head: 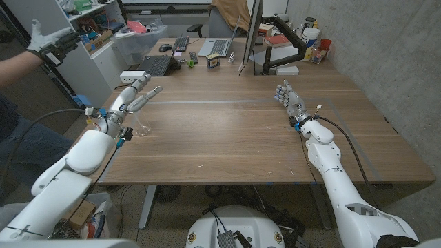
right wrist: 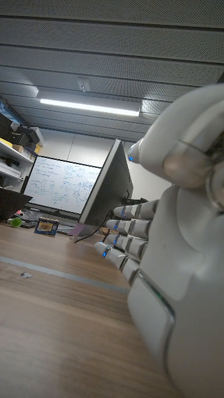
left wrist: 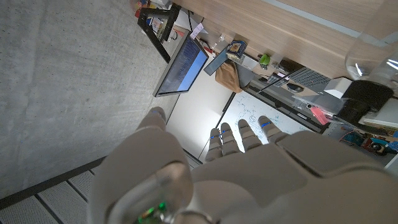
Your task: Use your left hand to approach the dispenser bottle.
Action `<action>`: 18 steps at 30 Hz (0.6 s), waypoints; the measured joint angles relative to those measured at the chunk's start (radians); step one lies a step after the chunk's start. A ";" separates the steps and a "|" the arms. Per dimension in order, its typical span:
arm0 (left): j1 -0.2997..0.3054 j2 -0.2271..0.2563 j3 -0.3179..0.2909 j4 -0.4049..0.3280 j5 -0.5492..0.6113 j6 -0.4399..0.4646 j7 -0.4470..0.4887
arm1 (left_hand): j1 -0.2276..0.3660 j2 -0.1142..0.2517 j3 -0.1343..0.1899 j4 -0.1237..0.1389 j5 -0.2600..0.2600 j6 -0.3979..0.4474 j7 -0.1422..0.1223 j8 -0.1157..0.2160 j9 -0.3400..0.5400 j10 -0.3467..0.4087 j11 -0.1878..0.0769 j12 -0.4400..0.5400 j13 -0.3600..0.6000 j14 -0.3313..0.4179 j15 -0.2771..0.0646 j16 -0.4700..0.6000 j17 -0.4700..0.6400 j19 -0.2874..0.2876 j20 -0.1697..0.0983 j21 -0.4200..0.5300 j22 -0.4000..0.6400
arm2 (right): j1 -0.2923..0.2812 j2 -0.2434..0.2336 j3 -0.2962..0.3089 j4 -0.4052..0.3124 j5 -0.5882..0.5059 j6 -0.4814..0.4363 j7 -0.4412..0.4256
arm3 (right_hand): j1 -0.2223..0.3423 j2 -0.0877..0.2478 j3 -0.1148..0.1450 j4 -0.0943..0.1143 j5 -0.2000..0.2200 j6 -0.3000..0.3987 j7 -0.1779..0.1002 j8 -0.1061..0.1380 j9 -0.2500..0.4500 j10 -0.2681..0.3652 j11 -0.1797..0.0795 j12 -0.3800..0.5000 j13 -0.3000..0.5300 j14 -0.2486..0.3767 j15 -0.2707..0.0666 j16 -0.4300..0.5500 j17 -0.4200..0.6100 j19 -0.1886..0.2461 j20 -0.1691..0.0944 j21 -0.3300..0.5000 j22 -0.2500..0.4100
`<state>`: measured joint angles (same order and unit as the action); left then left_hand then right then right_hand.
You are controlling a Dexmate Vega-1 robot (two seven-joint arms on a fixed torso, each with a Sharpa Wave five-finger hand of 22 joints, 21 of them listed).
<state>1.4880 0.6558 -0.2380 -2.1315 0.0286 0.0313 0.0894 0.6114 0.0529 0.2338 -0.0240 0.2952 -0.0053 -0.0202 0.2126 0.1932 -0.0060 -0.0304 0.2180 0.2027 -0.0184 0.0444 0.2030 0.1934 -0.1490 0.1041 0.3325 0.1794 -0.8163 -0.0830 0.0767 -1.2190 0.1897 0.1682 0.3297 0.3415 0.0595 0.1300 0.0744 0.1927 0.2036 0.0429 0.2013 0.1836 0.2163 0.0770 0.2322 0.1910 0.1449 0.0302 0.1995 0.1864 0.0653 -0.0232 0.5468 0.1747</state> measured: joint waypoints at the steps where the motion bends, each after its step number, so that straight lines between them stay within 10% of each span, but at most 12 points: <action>1: 0.001 0.000 -0.004 -0.004 0.005 0.006 -0.002 | 0.003 -0.003 0.000 0.000 0.000 0.000 0.000 0.000 0.000 0.000 0.000 0.000 0.000 0.002 -0.001 0.001 0.000 0.000 0.000 0.000 0.000 | 0.000 0.000 0.000 0.001 0.000 0.000 0.000 | 0.000 0.000 0.000 0.000 0.000 0.000 0.000 0.000 0.000 0.000 0.000 0.000 0.000 0.000 0.000 0.000 0.000 0.000 0.000 -0.004 0.000; 18: 0.024 -0.005 -0.064 -0.071 0.086 0.097 -0.038 | 0.017 0.001 0.003 -0.011 -0.008 0.015 -0.003 0.000 0.000 0.007 0.000 0.005 0.000 0.018 -0.003 0.008 0.005 0.009 0.016 -0.004 0.000 | 0.009 0.003 0.002 0.019 -0.006 0.002 0.002 | 0.000 0.000 0.000 0.000 0.000 0.000 0.000 0.000 0.000 0.000 0.000 0.000 0.000 0.000 0.000 0.000 0.000 0.000 0.000 -0.011 0.000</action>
<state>1.5117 0.6507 -0.3016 -2.2022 0.1150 0.1284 0.0516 0.6284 0.0541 0.2371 -0.0351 0.2875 0.0093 -0.0232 0.2126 0.1931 0.0014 -0.0303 0.2227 0.2026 0.0001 0.0413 0.2114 0.1980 -0.1402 0.1204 0.3286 0.1793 -0.8068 -0.0796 0.0784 -1.2005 0.1832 0.1703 0.3315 0.3415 0.0595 0.1301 0.0745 0.1927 0.2036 0.0429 0.2013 0.1836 0.2163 0.0769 0.2322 0.1910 0.1448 0.0302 0.1996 0.1864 0.0652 -0.0231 0.5360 0.1746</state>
